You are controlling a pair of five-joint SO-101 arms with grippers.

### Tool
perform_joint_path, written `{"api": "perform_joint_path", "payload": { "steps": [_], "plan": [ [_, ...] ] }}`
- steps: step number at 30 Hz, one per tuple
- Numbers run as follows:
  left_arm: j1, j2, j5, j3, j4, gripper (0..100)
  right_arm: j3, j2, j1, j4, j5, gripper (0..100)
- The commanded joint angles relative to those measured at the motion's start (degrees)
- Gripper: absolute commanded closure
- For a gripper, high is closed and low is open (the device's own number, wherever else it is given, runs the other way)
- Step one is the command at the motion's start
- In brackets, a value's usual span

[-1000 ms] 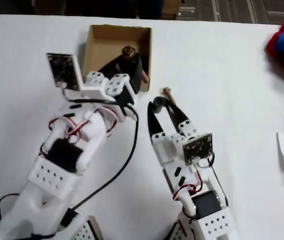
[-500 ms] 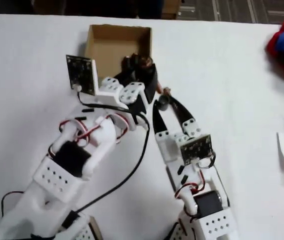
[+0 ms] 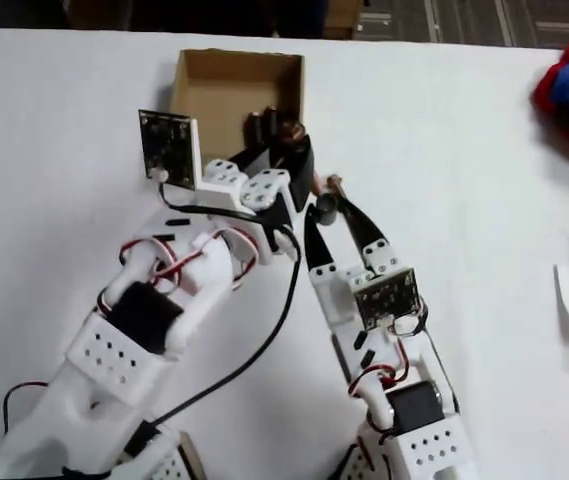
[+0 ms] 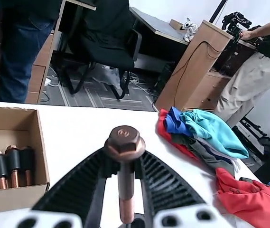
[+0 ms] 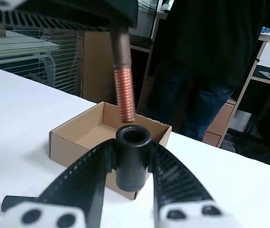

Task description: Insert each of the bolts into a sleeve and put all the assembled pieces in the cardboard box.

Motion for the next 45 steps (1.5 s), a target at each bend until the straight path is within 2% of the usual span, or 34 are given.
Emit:
{"api": "perform_joint_path", "payload": {
  "steps": [1,16,24,31,36,39,41,45],
  "plan": [
    [2.3,-0.2,-0.4,-1.1,0.0,97,0.3,-0.4,0.7,-1.5,0.4,97.5],
    [3.0,0.4,-0.5,-0.1,3.7,97,0.6,-0.5,0.7,-1.5,0.4,97.5],
    [3.0,0.4,-0.7,5.7,3.1,97,-0.5,-0.6,0.4,-1.4,0.4,97.5],
    [6.9,5.6,-12.7,5.5,2.5,97,-3.8,-0.5,0.3,-1.0,0.4,97.5],
    [8.3,10.3,-14.1,3.3,2.9,97,-3.9,-0.5,0.7,0.2,0.4,97.5],
    [7.6,10.4,-14.4,-0.7,5.9,97,-4.0,-0.6,0.7,2.4,0.4,97.5],
    [7.2,10.4,-14.4,-3.6,9.6,93,-4.0,-0.8,0.7,2.9,0.4,97.5],
    [5.8,10.4,-14.1,-8.3,18.0,75,-4.0,-0.8,0.7,3.0,0.4,97.5]
  ]
}}
